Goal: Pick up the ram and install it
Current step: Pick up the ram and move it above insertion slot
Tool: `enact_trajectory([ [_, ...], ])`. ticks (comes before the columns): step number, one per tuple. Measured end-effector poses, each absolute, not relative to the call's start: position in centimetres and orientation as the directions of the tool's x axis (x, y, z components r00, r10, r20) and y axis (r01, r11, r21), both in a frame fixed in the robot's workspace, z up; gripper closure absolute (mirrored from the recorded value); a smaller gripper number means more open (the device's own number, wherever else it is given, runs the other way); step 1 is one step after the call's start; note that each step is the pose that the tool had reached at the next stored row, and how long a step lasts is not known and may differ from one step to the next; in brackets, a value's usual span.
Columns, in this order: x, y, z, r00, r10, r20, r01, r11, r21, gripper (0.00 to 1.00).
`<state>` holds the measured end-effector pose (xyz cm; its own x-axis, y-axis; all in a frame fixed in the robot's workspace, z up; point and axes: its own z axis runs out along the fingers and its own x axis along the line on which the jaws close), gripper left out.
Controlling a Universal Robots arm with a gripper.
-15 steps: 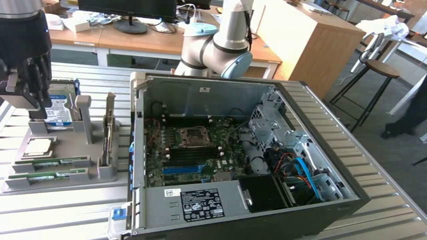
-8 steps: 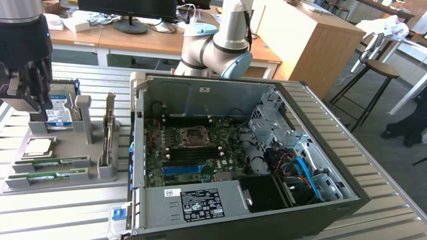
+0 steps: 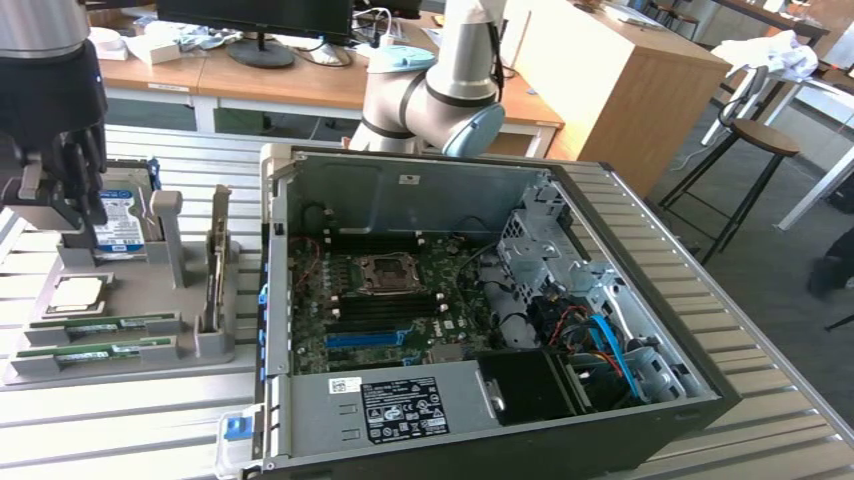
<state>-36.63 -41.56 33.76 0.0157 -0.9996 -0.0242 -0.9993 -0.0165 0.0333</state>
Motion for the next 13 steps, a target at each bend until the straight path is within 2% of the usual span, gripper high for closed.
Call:
enact_trajectory([
  [13,-36.6,-41.6,32.5,0.016,-1.000,-0.024,-0.999,-0.017,0.033,0.63],
])
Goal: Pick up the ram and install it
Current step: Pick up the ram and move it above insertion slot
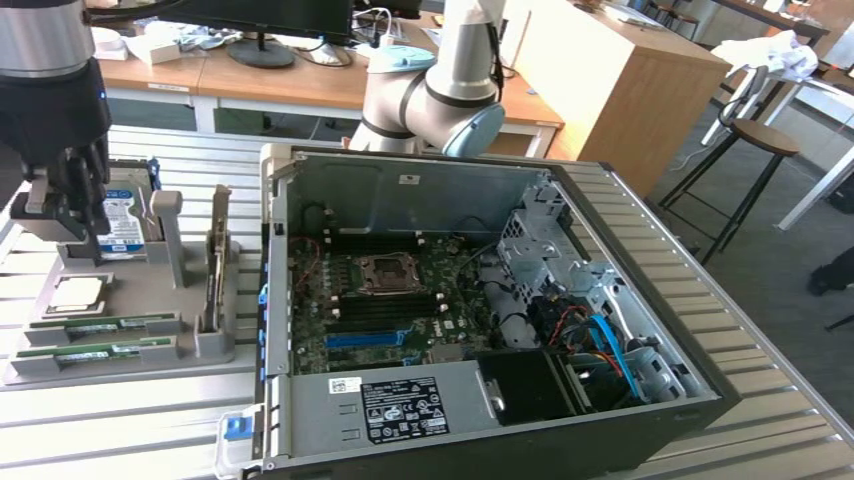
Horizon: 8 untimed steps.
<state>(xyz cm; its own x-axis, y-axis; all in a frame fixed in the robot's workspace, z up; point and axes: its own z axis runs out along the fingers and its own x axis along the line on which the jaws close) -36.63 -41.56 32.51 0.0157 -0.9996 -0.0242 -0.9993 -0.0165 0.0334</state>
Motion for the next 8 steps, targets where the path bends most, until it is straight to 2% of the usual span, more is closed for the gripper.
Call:
enact_trajectory([
  [8,-36.63,-41.56,31.71,0.016,-1.000,-0.024,-0.999,-0.016,0.033,0.63],
])
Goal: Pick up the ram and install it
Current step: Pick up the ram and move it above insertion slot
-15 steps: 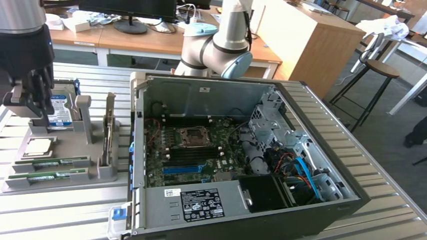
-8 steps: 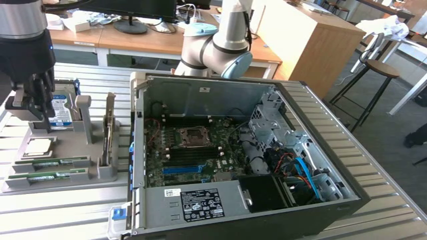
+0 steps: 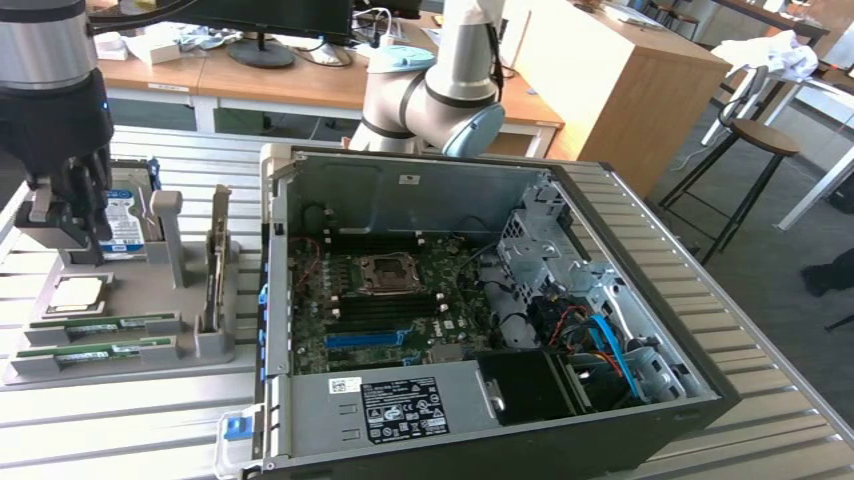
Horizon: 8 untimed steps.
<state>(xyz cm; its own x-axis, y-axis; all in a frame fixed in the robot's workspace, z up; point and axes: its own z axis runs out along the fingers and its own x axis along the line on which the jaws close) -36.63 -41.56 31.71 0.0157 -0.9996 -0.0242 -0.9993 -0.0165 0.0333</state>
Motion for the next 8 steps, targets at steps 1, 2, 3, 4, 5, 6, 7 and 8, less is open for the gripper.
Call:
enact_trajectory([
  [1,-36.63,-41.56,31.60,0.016,-1.000,-0.024,-0.999,-0.017,0.033,0.63],
  [2,-36.63,-41.56,31.50,0.016,-1.000,-0.024,-0.999,-0.017,0.033,0.63],
  [3,-36.63,-41.56,31.40,0.016,-1.000,-0.024,-0.999,-0.017,0.033,0.63],
  [4,-36.63,-41.56,31.29,0.016,-1.000,-0.024,-0.999,-0.017,0.033,0.63],
  [5,-36.63,-41.56,31.18,0.016,-1.000,-0.024,-0.999,-0.016,0.033,0.63],
  [6,-36.63,-41.56,31.09,0.016,-1.000,-0.024,-0.999,-0.017,0.033,0.63],
  [7,-36.63,-41.56,30.99,0.016,-1.000,-0.024,-0.999,-0.017,0.033,0.63],
  [8,-36.63,-41.56,30.89,0.016,-1.000,-0.024,-0.999,-0.017,0.033,0.63],
])
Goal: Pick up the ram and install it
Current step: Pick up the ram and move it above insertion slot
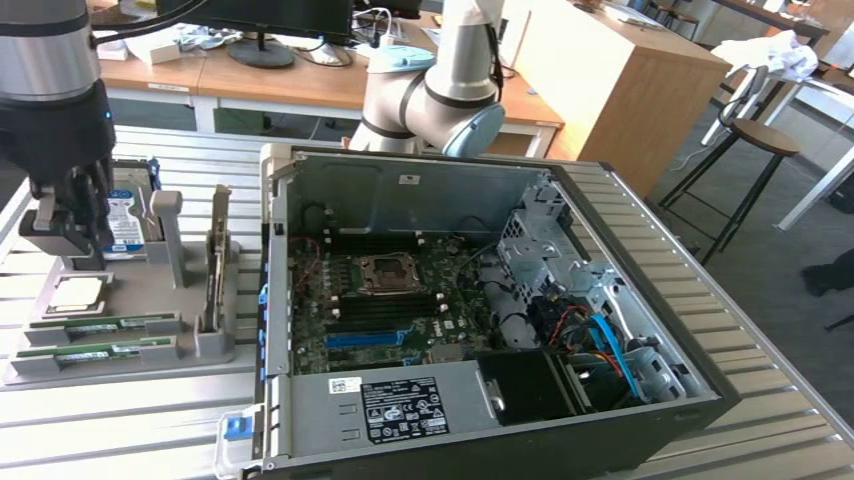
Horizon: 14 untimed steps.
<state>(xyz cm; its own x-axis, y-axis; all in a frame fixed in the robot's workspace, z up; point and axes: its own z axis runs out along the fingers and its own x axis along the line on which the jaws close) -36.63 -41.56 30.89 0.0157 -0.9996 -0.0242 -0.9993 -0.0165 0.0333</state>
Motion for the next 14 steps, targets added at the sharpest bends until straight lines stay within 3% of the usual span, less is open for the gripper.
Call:
enact_trajectory([
  [14,-36.6,-41.6,29.4,0.016,-1.000,-0.024,-0.999,-0.017,0.033,0.63],
])
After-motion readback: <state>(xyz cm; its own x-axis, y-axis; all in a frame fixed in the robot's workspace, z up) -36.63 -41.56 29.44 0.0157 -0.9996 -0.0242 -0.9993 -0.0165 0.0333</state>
